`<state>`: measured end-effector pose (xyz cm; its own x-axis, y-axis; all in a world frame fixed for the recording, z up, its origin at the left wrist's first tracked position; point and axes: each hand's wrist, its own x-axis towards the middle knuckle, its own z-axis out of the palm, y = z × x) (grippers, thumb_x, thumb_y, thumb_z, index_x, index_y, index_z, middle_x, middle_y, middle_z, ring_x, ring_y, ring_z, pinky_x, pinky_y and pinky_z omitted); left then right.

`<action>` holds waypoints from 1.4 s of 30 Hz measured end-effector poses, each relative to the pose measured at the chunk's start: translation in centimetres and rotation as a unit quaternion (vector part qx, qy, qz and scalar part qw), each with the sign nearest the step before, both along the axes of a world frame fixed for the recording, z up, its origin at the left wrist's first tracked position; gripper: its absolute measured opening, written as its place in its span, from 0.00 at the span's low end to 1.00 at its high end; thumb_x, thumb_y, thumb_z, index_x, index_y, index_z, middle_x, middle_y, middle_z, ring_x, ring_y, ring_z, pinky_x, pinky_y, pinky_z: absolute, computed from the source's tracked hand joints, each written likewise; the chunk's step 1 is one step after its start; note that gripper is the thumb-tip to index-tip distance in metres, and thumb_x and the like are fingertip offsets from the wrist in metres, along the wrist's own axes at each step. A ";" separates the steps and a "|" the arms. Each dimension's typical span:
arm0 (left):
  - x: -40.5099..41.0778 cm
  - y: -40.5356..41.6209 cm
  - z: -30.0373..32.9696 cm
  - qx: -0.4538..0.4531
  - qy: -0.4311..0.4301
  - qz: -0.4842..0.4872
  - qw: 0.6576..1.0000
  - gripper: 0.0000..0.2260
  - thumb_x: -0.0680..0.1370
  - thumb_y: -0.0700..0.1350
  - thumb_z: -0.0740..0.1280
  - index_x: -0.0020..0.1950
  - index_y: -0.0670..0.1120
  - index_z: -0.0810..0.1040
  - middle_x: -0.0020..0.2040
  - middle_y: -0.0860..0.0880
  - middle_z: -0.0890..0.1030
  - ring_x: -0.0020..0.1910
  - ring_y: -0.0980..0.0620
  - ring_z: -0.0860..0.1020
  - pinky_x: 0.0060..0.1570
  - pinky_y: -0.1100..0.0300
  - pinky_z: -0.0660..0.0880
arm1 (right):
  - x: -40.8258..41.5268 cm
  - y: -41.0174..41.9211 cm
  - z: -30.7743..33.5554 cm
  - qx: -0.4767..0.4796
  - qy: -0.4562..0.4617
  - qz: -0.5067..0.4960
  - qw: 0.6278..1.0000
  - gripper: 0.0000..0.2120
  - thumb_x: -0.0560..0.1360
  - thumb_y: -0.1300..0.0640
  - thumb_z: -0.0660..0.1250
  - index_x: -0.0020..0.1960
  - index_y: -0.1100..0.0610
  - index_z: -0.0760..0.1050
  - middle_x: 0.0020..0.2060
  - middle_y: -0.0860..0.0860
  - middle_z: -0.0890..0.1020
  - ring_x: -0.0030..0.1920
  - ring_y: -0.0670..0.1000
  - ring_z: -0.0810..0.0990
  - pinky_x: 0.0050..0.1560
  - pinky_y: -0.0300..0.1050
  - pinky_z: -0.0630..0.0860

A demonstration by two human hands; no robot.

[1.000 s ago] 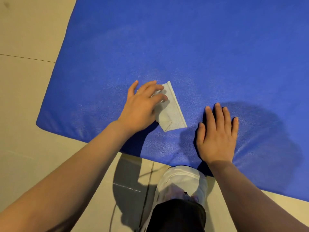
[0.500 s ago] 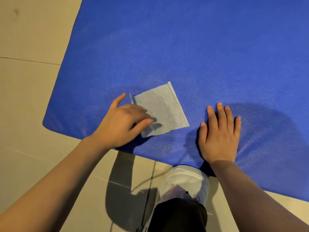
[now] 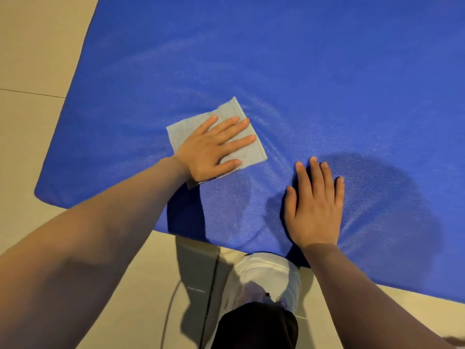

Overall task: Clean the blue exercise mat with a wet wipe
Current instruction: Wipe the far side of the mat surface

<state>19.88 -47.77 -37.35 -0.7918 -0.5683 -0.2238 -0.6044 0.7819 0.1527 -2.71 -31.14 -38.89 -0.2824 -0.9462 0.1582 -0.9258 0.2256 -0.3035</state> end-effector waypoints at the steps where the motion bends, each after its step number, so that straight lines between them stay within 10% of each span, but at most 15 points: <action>1: 0.4 -0.7 0.1 0.006 0.005 0.081 0.997 0.29 0.80 0.65 0.46 0.80 0.56 0.53 0.81 0.49 0.54 0.80 0.47 0.53 0.76 0.45 0.45 | 0.0 0.0 0.0 0.000 -0.001 0.002 1.000 0.24 0.80 0.49 0.53 0.72 0.56 0.69 0.73 0.57 0.69 0.74 0.59 0.64 0.75 0.59 0.51; 6: 7.2 0.0 0.8 -0.008 -0.015 0.481 0.877 0.31 0.80 0.63 0.44 0.81 0.54 0.51 0.82 0.47 0.48 0.80 0.46 0.46 0.75 0.43 0.43 | 0.0 0.0 0.2 -0.005 -0.003 0.004 1.000 0.24 0.80 0.49 0.53 0.72 0.57 0.70 0.73 0.57 0.70 0.74 0.59 0.63 0.75 0.60 0.51; 10: 10.4 3.5 1.4 -0.009 -0.036 0.620 0.784 0.25 0.86 0.55 0.47 0.82 0.50 0.48 0.82 0.45 0.46 0.80 0.44 0.45 0.76 0.39 0.43 | 0.1 0.0 0.1 0.002 0.008 -0.001 1.000 0.24 0.79 0.50 0.54 0.72 0.58 0.70 0.73 0.58 0.69 0.74 0.60 0.63 0.75 0.61 0.52; 18: 1.2 10.4 0.9 0.026 -0.060 0.433 0.899 0.30 0.76 0.58 0.33 0.79 0.54 0.42 0.82 0.47 0.46 0.81 0.46 0.46 0.75 0.46 0.41 | 0.2 -0.1 0.1 0.003 0.000 0.001 1.000 0.25 0.79 0.50 0.54 0.72 0.58 0.69 0.73 0.59 0.69 0.74 0.60 0.64 0.74 0.61 0.52; 22: -5.3 15.1 0.6 -0.003 0.001 0.255 0.967 0.25 0.79 0.50 0.51 0.75 0.49 0.70 0.74 0.43 0.70 0.73 0.41 0.68 0.71 0.40 0.59 | 0.0 0.0 0.1 0.000 -0.003 0.000 1.000 0.24 0.79 0.50 0.54 0.72 0.58 0.69 0.72 0.59 0.69 0.74 0.60 0.64 0.74 0.62 0.53; 26: -4.0 15.9 0.4 0.033 0.015 0.159 0.987 0.23 0.85 0.54 0.41 0.78 0.53 0.58 0.79 0.48 0.63 0.77 0.46 0.59 0.73 0.45 0.49 | 0.0 -0.1 0.1 -0.001 -0.014 0.006 1.000 0.24 0.79 0.50 0.54 0.72 0.58 0.70 0.72 0.59 0.70 0.73 0.60 0.64 0.74 0.61 0.52; 29: 2.3 14.2 -0.1 -0.015 -0.022 0.315 0.949 0.26 0.84 0.58 0.44 0.79 0.50 0.58 0.78 0.45 0.62 0.76 0.40 0.64 0.72 0.45 0.50 | -0.2 0.0 0.1 -0.003 -0.013 0.007 1.000 0.24 0.79 0.50 0.54 0.71 0.59 0.70 0.72 0.60 0.70 0.73 0.61 0.64 0.74 0.61 0.52; 32: 8.8 12.9 0.9 -0.004 -0.034 0.551 0.834 0.30 0.80 0.60 0.44 0.81 0.49 0.52 0.81 0.45 0.53 0.80 0.43 0.52 0.75 0.43 0.46 | 0.0 -0.1 0.2 0.000 -0.010 0.003 1.000 0.24 0.79 0.50 0.54 0.71 0.59 0.70 0.72 0.59 0.70 0.73 0.61 0.64 0.74 0.61 0.51; 38: 6.8 12.5 0.6 -0.016 -0.020 0.663 0.748 0.25 0.86 0.53 0.48 0.81 0.47 0.53 0.81 0.43 0.50 0.80 0.41 0.48 0.76 0.43 0.43 | 0.2 -0.2 0.4 0.025 -0.003 0.004 1.000 0.25 0.79 0.50 0.53 0.72 0.59 0.70 0.72 0.59 0.69 0.74 0.61 0.63 0.74 0.62 0.52; 42: 3.9 12.9 0.4 0.018 -0.031 0.617 0.786 0.26 0.85 0.54 0.44 0.81 0.45 0.47 0.81 0.42 0.46 0.80 0.41 0.44 0.76 0.45 0.40 | -2.0 0.2 2.1 0.083 -0.128 0.083 0.985 0.27 0.79 0.45 0.52 0.73 0.57 0.68 0.75 0.57 0.65 0.76 0.58 0.59 0.75 0.59 0.48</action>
<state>23.80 -34.83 -36.94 0.3706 -0.8876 -0.2737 -0.9064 -0.4099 0.1023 -4.73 -30.92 -36.79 -0.1318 -0.9896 -0.0577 -0.8522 0.1429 -0.5033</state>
